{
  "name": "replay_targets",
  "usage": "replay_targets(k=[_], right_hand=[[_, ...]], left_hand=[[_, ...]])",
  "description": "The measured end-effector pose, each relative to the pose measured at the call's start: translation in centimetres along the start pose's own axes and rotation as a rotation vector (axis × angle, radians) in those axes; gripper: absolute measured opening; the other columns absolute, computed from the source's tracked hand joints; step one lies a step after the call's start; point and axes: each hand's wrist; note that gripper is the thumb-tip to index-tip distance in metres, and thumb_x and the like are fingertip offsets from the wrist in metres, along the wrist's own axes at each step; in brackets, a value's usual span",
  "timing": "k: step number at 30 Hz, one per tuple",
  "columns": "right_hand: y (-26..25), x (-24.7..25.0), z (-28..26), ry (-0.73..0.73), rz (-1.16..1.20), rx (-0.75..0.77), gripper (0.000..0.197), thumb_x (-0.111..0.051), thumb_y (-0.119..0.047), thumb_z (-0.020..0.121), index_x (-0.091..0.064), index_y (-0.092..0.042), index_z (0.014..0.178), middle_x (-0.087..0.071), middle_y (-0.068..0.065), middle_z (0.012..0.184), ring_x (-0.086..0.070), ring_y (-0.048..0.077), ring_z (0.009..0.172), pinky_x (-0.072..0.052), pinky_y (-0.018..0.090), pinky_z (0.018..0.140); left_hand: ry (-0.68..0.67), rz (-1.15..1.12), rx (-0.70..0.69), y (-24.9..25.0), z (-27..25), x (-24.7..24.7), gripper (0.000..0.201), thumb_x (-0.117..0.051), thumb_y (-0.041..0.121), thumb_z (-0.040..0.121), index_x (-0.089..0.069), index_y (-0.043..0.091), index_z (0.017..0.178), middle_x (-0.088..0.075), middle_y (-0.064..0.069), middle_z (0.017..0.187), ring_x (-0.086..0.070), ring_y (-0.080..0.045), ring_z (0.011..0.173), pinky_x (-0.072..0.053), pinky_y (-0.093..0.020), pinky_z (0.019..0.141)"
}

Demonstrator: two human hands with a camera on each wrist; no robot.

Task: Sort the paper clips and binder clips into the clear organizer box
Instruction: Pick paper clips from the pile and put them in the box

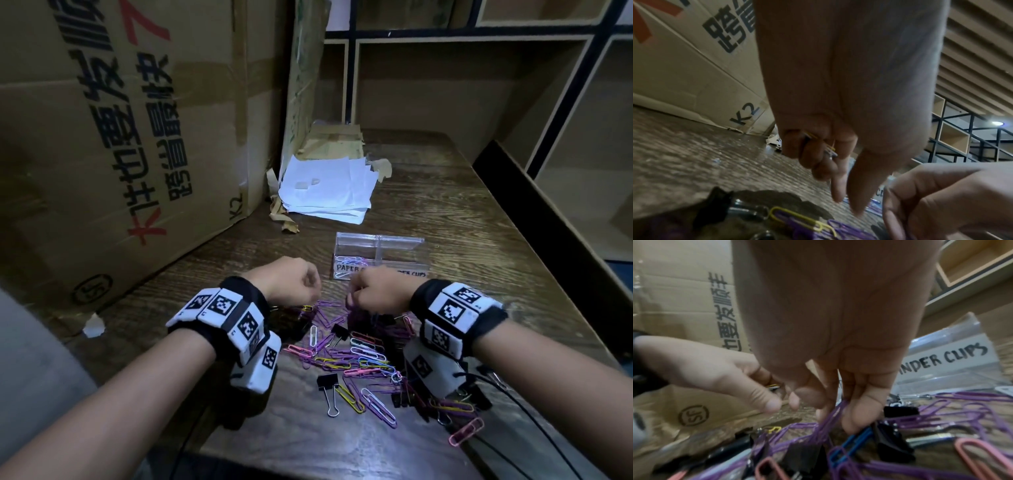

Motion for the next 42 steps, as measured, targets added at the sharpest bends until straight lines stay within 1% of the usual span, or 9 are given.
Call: replay_targets(k=[3, 6, 11, 18, 26, 30, 34, 37, 42], right_hand=[[0.0, -0.5, -0.2, 0.036, -0.118, 0.060, 0.036, -0.067, -0.048, 0.082, -0.066, -0.020, 0.104, -0.063, -0.003, 0.090, -0.057, 0.017, 0.083, -0.047, 0.028, 0.074], [0.1, -0.6, -0.2, 0.038, -0.131, 0.106, 0.039, -0.073, -0.046, 0.080, -0.070, -0.015, 0.105, -0.069, 0.000, 0.094, -0.061, 0.016, 0.083, -0.051, 0.028, 0.076], [0.4, -0.1, 0.1, 0.023, -0.090, 0.080, 0.027, -0.075, -0.042, 0.080, -0.073, -0.018, 0.090, -0.072, -0.005, 0.084, -0.061, 0.011, 0.075, -0.042, 0.021, 0.066], [1.1, 0.4, -0.2, -0.010, 0.548, 0.071, 0.016, -0.070, 0.002, 0.083, -0.060, -0.010, 0.082, -0.071, 0.006, 0.068, -0.069, 0.011, 0.056, -0.056, 0.022, 0.056], [1.1, 4.8, 0.3, 0.619, 0.300, 0.066, 0.009, -0.066, -0.015, 0.086, -0.073, -0.016, 0.091, -0.075, -0.001, 0.083, -0.071, 0.012, 0.077, -0.056, 0.025, 0.075], [1.4, 5.2, 0.5, 0.450, 0.115, 0.013, 0.025, -0.062, -0.026, 0.090, -0.071, -0.014, 0.111, -0.072, 0.002, 0.103, -0.066, 0.018, 0.097, -0.052, 0.030, 0.089], [1.7, 4.5, -0.8, 0.542, 0.079, 0.031, 0.009, -0.061, -0.019, 0.084, -0.069, -0.017, 0.082, -0.067, -0.001, 0.080, -0.062, 0.018, 0.080, -0.049, 0.029, 0.071], [1.5, 3.7, -1.8, 0.405, 0.005, 0.094, 0.010, -0.063, -0.018, 0.080, -0.071, -0.016, 0.076, -0.069, -0.003, 0.073, -0.063, 0.014, 0.072, -0.051, 0.026, 0.067], [0.2, 0.9, -1.1, 0.108, -0.138, 0.167, 0.028, -0.075, -0.043, 0.075, -0.074, -0.019, 0.089, -0.070, -0.003, 0.077, -0.063, 0.016, 0.074, -0.046, 0.023, 0.065]], left_hand=[[-0.034, 0.103, 0.017, -0.9, -0.1, -0.7, 0.021, -0.075, 0.034, 0.083, -0.070, 0.025, 0.102, -0.060, 0.010, 0.089, -0.056, -0.011, 0.086, -0.041, -0.023, 0.068], [0.003, 0.102, 0.004, -1.4, 0.2, -1.2, 0.011, -0.074, 0.028, 0.085, -0.071, 0.020, 0.092, -0.055, 0.012, 0.071, -0.053, -0.008, 0.070, -0.036, -0.019, 0.057], [-0.021, 0.090, 0.013, -1.4, 0.2, -1.2, 0.013, -0.061, 0.030, 0.094, -0.064, 0.017, 0.095, -0.064, 0.006, 0.090, -0.057, -0.013, 0.084, -0.040, -0.026, 0.067], [0.081, -0.132, -0.049, -1.0, 0.5, 0.1, 0.004, -0.053, 0.022, 0.098, -0.057, 0.021, 0.101, -0.067, 0.008, 0.083, -0.058, -0.008, 0.072, -0.040, -0.022, 0.060], [0.357, -0.419, -0.116, 3.1, 4.2, 1.8, 0.021, -0.042, 0.016, 0.100, -0.061, 0.016, 0.109, -0.067, -0.001, 0.093, -0.059, -0.015, 0.084, -0.043, -0.023, 0.065], [0.424, -0.377, -0.129, 5.2, 6.3, 1.6, 0.023, -0.044, 0.013, 0.099, -0.064, 0.014, 0.111, -0.066, -0.004, 0.107, -0.058, -0.018, 0.092, -0.042, -0.026, 0.075], [0.366, -0.254, -0.158, 5.9, 7.2, 0.5, 0.028, -0.050, 0.012, 0.097, -0.062, 0.010, 0.123, -0.065, -0.009, 0.122, -0.060, -0.022, 0.113, -0.047, -0.030, 0.092], [0.366, -0.209, -0.172, 5.7, 6.8, 0.1, 0.030, -0.055, 0.012, 0.096, -0.062, 0.013, 0.126, -0.063, -0.008, 0.125, -0.059, -0.021, 0.115, -0.046, -0.029, 0.098], [0.361, -0.125, -0.194, 4.1, 3.5, 1.2, 0.008, -0.064, 0.014, 0.091, -0.069, 0.018, 0.096, -0.067, 0.005, 0.090, -0.064, -0.011, 0.086, -0.047, -0.019, 0.069]])
Point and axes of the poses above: each hand's wrist, its own z-axis towards the middle knuckle, its own x-axis out of the back of the hand, y = z × x
